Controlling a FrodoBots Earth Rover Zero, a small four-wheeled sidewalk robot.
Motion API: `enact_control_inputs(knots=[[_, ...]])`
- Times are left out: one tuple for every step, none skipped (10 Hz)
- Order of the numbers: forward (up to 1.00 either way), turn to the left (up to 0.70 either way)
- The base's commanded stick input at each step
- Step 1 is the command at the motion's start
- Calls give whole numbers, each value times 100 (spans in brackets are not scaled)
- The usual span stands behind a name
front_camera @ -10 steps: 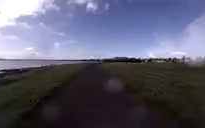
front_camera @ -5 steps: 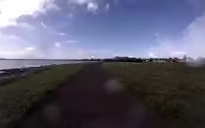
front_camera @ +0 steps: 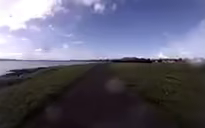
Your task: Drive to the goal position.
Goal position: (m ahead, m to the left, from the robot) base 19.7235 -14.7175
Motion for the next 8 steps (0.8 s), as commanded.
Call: enact_control_inputs(knots=[[70,0],[70,0],[70,0],[70,0],[70,0],[70,0],[70,0],[70,0]])
